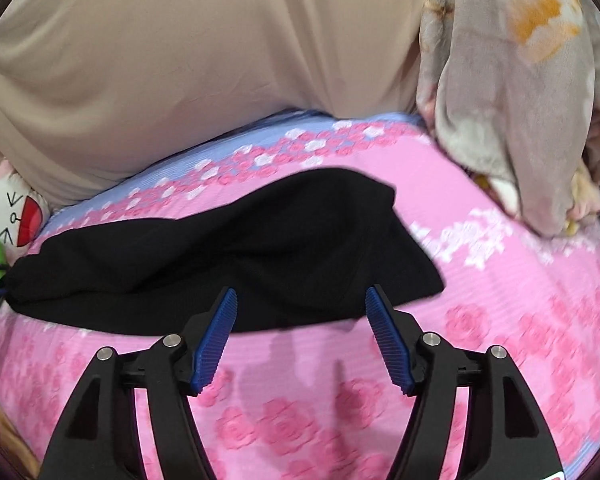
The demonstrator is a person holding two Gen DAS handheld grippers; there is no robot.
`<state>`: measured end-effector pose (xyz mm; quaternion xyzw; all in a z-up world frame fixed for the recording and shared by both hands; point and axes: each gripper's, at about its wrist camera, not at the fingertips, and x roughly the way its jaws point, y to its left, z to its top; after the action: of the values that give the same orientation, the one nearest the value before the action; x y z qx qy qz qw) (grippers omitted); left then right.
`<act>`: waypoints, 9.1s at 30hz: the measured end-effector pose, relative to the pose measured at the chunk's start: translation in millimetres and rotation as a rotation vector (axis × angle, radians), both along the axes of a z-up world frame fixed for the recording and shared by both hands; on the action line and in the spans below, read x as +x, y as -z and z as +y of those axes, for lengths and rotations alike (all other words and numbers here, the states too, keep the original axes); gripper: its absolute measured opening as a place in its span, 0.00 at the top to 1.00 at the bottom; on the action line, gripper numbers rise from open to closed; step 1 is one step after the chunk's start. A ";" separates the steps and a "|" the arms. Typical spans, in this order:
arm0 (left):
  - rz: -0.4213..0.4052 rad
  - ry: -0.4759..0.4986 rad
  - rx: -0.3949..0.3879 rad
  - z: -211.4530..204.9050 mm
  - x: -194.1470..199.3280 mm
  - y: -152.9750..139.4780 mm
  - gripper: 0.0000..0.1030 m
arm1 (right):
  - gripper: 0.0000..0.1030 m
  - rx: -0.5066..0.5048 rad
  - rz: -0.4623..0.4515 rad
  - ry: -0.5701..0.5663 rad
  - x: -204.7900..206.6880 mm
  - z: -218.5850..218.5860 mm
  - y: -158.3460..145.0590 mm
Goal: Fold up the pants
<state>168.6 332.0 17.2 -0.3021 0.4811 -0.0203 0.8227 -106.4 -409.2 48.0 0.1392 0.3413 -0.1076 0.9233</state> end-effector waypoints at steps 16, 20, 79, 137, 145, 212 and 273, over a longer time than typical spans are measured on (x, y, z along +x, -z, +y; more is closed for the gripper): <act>0.047 -0.005 0.036 21.3 -13.2 20.5 0.85 | 0.37 0.359 0.136 0.108 133.7 -27.0 16.9; 0.035 0.002 0.034 24.0 -2.1 9.6 0.91 | 0.95 0.331 0.091 0.106 154.1 -28.8 -1.1; -0.020 0.250 0.587 -40.8 -21.0 32.9 0.64 | 0.70 0.190 0.369 -0.817 386.9 379.1 55.5; -0.218 0.157 0.781 -134.2 -59.1 -27.4 0.32 | 0.96 0.000 0.185 -0.487 241.0 280.9 20.4; -0.208 0.222 0.752 -206.7 -78.4 -18.0 0.23 | 0.81 0.070 0.189 -0.153 125.6 89.4 37.2; -0.129 0.264 0.647 -216.3 -117.2 12.6 0.12 | 0.83 0.206 -0.046 0.067 59.7 -15.8 -28.8; -0.094 0.206 0.485 -173.2 -131.5 11.7 0.12 | 0.43 -0.102 0.027 0.196 -38.0 32.4 -16.2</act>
<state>37.1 158.8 5.5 -0.0445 0.4615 -0.0020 0.8860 -144.3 -376.8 64.2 0.1234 0.3323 -0.2165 0.9097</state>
